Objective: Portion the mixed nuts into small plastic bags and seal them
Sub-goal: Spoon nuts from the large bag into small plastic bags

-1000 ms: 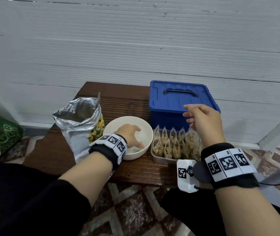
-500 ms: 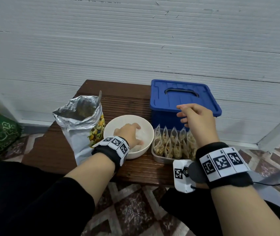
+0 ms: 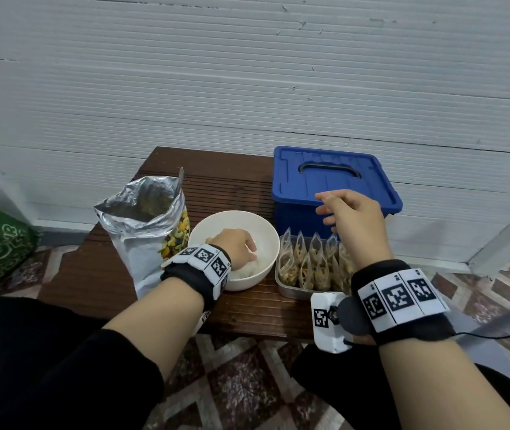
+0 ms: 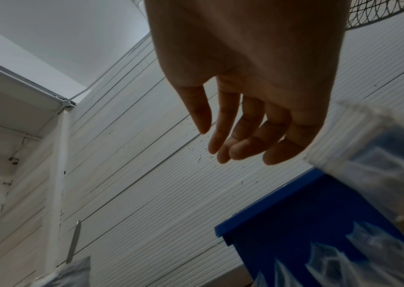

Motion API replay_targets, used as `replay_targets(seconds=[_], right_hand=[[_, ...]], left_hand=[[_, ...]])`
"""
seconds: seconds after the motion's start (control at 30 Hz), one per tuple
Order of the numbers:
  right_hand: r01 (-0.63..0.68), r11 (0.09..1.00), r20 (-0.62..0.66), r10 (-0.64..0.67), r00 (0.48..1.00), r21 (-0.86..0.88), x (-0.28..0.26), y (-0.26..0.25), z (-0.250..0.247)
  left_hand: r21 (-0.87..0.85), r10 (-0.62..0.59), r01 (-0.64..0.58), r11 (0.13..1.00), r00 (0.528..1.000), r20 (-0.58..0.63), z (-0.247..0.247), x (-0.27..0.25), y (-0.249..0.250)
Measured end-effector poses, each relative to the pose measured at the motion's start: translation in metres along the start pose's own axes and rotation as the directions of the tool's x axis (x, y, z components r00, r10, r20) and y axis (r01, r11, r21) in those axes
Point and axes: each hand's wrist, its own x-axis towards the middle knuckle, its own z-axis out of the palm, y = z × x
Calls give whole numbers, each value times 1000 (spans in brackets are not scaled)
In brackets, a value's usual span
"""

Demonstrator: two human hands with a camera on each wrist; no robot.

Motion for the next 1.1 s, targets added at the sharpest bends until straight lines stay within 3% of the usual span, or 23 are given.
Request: replay_targets(seconds=[0.23, 0.3, 0.4, 0.6, 0.83, 1.0, 1.1], right_hand=[[21, 1000, 10, -21, 1000, -3, -1, 0, 2], [30, 1000, 12, -30, 999, -8, -1, 0, 3], [40, 999, 20, -40, 999, -22, -1, -1, 5], [77, 987, 138, -58, 989, -139, -4, -1, 11], [143, 934, 328, -29, 944, -327, -6, 4, 18], [137, 958, 308, -54, 950, -253, -6, 3, 15], [78, 987, 230, -44, 972, -140, -4, 2, 14]], left_hand=[[-6, 90, -90, 996, 993, 80, -24, -5, 0], [-26, 121, -120, 992, 992, 35, -26, -8, 0], [-157, 158, -178, 971, 978, -134, -33, -10, 0], [-459, 234, -369, 809, 917, -325, -50, -13, 13], [-550, 318, -498, 671, 863, -393, -57, -20, 24], [-623, 284, -511, 592, 856, -432, -59, -28, 28], [-700, 227, -457, 549, 887, -401, -60, -34, 27]])
